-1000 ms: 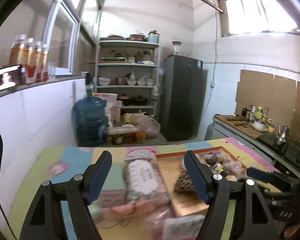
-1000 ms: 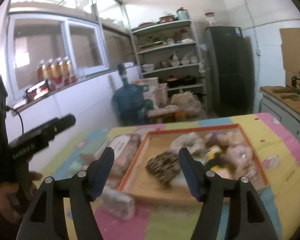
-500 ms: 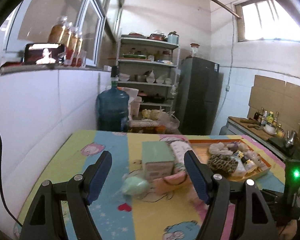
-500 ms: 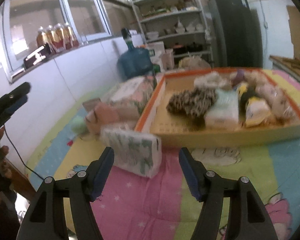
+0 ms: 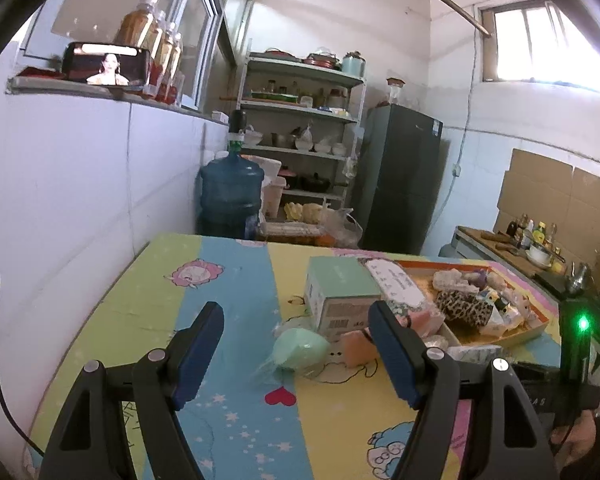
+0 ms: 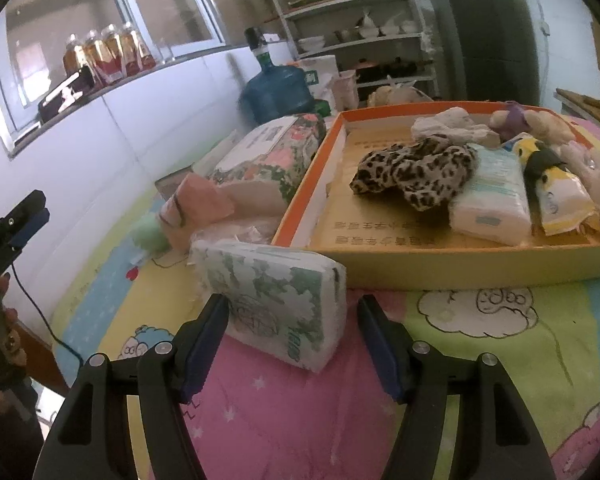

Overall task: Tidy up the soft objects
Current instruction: 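Grasp the mint-green bagged item with left tool while right tool grips the floral tissue pack, then carry the mint-green bag with left tool while right tool carries the tissue pack over the tray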

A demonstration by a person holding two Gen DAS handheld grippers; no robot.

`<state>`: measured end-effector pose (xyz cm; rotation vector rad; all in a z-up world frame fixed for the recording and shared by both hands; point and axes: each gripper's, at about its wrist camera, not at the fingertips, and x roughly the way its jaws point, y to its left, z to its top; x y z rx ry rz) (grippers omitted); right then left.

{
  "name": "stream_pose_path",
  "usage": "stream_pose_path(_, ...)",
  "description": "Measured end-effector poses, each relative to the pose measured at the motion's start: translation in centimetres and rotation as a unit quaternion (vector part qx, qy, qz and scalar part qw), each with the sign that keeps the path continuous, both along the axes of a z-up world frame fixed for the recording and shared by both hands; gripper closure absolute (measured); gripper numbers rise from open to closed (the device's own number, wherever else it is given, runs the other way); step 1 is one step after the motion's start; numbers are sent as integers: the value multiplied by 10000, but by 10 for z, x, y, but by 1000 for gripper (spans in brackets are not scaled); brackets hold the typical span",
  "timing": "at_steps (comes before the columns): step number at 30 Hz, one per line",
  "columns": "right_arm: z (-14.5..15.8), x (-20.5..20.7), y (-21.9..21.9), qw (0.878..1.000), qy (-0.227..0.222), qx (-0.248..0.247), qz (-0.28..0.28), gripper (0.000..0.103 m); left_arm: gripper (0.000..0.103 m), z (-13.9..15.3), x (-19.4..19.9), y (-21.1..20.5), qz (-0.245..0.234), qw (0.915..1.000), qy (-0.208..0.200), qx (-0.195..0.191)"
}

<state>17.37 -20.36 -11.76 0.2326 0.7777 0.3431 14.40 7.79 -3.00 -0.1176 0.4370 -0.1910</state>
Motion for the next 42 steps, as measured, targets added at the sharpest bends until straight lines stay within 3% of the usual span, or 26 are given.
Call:
stream_pose_path(3,0,3,5,9999,26,-49,85,34,29,-8,11,1,-181,9996,152,125)
stream_pose_path(6,0,2,7,9999,37,-85,111,56,29,-17,23,1,-453,9980,365,227)
stream_pose_path(11,4,-14,9,9996,-53,49,259,72,29,-34,53,-2,-1324,9870,868,281)
stream_pose_path(17,11,-36,10,9990,-193,158,368,73,29,-55,88,-10,-2277,9627,1186,852)
stream_pose_path(19,12,-40,10,9990,-223,156,368,73,29,-60,97,-13,-2397,9582,1332,818)
stream_pose_path(24,14,-41,8,9989,-253,203,338,73,29,-67,114,-16,-2329,9562,1616,734)
stream_pose_path(27,16,-42,5,9990,-290,214,280,73,41,-76,121,-24,-2324,9494,1943,827)
stream_pose_path(30,17,-42,1,9988,-318,262,251,74,49,-78,119,-29,-2234,9495,1943,1035)
stream_pose_path(42,20,-41,1,9987,-340,249,295,81,52,-57,87,-24,-1998,9661,1384,875)
